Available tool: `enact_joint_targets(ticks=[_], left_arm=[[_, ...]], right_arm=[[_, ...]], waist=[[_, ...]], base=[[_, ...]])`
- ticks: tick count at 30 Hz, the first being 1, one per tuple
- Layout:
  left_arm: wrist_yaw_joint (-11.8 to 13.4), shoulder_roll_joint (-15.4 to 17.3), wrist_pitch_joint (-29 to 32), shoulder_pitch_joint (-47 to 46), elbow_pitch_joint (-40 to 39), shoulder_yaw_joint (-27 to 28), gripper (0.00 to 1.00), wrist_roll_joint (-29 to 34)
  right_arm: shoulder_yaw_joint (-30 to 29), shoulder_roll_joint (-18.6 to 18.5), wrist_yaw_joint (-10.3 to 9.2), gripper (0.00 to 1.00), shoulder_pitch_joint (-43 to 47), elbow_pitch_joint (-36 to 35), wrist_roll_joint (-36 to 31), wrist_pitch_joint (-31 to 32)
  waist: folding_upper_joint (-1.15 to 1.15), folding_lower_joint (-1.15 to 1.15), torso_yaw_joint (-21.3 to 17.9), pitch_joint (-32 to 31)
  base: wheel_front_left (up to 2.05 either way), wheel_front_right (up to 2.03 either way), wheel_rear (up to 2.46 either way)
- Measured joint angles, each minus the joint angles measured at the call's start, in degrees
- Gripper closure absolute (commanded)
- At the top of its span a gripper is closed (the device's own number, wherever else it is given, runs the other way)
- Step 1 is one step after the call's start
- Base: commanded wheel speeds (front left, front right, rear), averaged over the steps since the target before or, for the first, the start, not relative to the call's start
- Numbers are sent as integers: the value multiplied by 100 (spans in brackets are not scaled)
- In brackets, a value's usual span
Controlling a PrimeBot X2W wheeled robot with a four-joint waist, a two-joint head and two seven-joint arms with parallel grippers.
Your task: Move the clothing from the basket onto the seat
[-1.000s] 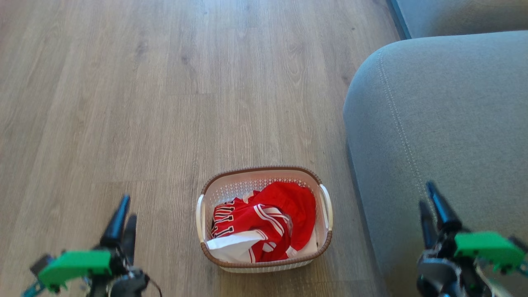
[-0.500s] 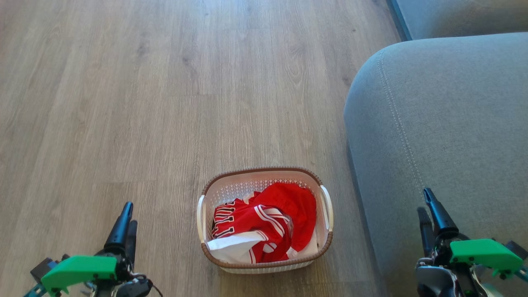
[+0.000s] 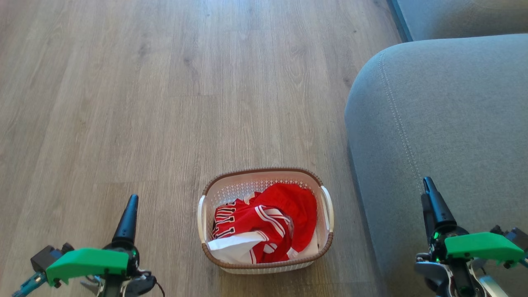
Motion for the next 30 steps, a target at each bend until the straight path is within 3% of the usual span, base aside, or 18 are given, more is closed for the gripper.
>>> enact_joint_targets(ticks=[30], left_arm=[[160, 5, -489, 49, -385, -274, 0, 2824]], right_arm=[[-477, 420, 0, 0, 43, -449, -3193, 0]], waist=[[-1, 0, 44, -49]], base=[[0, 0, 0]])
